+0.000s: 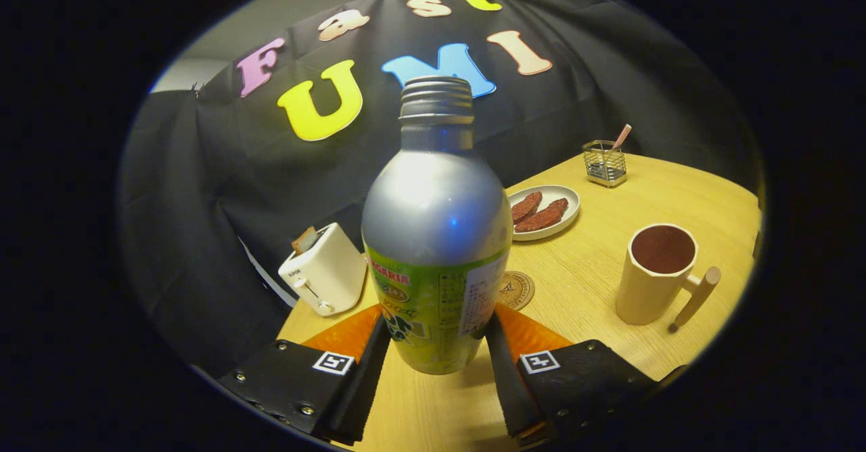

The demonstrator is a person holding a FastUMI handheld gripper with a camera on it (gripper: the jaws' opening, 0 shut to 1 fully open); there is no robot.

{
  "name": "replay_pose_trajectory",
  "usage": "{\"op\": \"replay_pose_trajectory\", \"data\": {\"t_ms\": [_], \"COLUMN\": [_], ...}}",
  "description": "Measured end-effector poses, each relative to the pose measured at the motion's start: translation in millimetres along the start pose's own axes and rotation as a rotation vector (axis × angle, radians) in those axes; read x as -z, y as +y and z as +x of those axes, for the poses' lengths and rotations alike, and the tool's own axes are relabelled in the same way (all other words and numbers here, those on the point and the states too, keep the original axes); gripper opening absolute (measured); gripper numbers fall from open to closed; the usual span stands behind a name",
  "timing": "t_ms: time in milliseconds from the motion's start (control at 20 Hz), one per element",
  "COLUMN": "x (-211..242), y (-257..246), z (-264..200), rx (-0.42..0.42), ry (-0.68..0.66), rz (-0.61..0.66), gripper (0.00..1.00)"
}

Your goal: Take the bottle from table, then pour the juice into the cup, finally place the bottle on the coaster

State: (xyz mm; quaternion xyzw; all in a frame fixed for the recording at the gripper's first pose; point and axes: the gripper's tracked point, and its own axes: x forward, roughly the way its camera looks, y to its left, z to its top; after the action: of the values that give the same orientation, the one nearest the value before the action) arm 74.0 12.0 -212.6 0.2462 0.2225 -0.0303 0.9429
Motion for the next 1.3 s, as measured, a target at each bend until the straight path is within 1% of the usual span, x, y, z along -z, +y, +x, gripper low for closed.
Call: {"op": "replay_pose_trajectory", "data": {"t_ms": [250,450,550,850,1150,1300], "x": [-1.4,1.7,3.7,12.6,18.7,16.8], "y": [-14.1,-20.7,-23.3,-38.5,-43.0,-41.8], "z": [-1.0,0.1,0.0,-2.3,-3.9,0.7], "rx": [-0.029,-0.070,-0.080,-0.084,-0.097,-0.095], "ry": [0.014,0.035,0.038,0.067,0.085,0.100], "rz": [0.113,0.256,0.306,0.425,0.614,0.674], "gripper": [0.74,0.74,0.74,0.74,0.74,0.74]}}
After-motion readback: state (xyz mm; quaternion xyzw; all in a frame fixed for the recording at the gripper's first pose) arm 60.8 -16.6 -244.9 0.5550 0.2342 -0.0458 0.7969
